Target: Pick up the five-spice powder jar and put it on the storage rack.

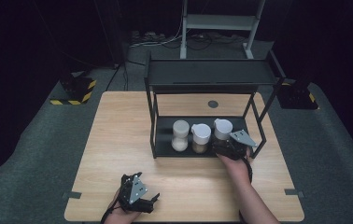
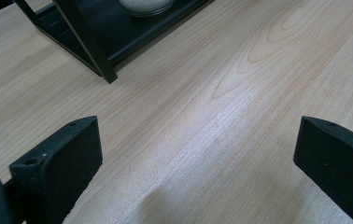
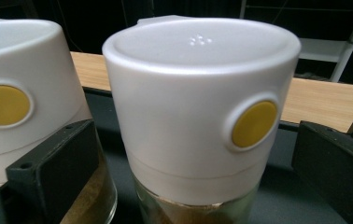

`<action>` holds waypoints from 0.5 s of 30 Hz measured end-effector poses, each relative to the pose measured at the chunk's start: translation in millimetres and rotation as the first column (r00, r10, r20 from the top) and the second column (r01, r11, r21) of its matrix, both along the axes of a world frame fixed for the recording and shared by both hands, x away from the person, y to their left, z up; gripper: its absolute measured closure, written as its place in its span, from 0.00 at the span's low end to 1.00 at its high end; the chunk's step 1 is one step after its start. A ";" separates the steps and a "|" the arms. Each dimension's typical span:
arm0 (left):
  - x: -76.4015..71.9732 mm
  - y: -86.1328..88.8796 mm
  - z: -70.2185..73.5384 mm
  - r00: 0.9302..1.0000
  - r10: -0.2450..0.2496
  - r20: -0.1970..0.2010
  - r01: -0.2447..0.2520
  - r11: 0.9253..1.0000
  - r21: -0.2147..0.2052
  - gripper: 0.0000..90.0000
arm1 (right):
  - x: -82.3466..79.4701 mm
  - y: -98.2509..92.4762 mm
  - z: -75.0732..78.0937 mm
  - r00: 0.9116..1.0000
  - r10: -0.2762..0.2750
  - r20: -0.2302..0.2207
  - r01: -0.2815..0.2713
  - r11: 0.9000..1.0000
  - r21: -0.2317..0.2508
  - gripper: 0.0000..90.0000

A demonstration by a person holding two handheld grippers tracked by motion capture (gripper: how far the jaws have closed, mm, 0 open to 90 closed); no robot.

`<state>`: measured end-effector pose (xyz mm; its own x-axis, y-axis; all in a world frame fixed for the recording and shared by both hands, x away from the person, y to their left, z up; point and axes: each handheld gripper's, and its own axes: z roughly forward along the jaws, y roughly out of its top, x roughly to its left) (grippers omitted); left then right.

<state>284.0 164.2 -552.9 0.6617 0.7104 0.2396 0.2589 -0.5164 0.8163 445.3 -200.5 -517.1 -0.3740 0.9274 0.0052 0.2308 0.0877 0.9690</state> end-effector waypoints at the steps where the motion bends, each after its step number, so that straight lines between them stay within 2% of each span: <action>1: 0.0 -0.2 0.0 1.000 -0.001 0.000 0.001 1.000 0.001 0.01 | -0.5 -0.1 0.4 1.000 0.001 0.000 -0.001 1.000 0.001 0.00; 15: -0.1 -0.8 -0.2 1.000 -0.001 0.000 0.001 1.000 0.008 0.01 | -10.1 1.2 6.3 1.000 0.023 0.011 -0.023 1.000 -0.012 0.00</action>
<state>283.9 163.3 -553.0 0.6625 0.7077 0.2454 0.2579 -0.5231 0.8123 435.3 -199.3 -510.7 -0.3956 0.9184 -0.0104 0.2175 0.1046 0.9704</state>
